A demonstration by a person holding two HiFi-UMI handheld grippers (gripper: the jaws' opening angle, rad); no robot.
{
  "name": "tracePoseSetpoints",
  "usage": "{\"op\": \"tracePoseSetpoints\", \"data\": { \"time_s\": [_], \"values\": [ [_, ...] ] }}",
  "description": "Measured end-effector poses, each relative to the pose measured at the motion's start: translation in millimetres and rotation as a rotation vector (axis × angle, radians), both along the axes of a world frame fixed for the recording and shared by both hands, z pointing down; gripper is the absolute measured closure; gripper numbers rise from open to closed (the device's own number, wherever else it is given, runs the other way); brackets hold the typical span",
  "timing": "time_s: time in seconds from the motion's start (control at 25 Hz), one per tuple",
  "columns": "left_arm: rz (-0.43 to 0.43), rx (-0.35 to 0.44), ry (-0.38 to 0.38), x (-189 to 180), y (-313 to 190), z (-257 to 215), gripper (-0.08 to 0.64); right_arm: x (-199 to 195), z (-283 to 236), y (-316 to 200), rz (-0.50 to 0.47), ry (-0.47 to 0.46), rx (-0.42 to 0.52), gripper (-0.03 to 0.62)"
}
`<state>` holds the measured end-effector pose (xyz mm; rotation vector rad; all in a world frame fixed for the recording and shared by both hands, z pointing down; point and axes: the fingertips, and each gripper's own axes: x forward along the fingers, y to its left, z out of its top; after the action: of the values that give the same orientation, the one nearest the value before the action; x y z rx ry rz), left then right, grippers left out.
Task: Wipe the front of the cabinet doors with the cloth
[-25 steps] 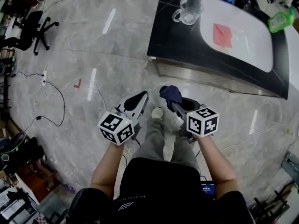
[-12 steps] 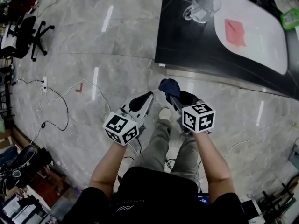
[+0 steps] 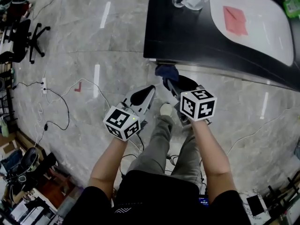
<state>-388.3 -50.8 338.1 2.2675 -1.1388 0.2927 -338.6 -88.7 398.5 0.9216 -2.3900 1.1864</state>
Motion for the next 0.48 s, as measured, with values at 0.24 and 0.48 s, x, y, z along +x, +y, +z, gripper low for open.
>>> {"op": "tracePoseSetpoints", "data": {
  "time_s": [0.24,0.48],
  "values": [
    [0.011,-0.001,-0.002,32,-5,6,0.561,45,0,-2,0.031,-0.009,0.013,0.506],
    [0.043,0.004,0.006,81,1,4,0.561,103,0,3,0.081,-0.008,0.013,0.506]
  ]
}}
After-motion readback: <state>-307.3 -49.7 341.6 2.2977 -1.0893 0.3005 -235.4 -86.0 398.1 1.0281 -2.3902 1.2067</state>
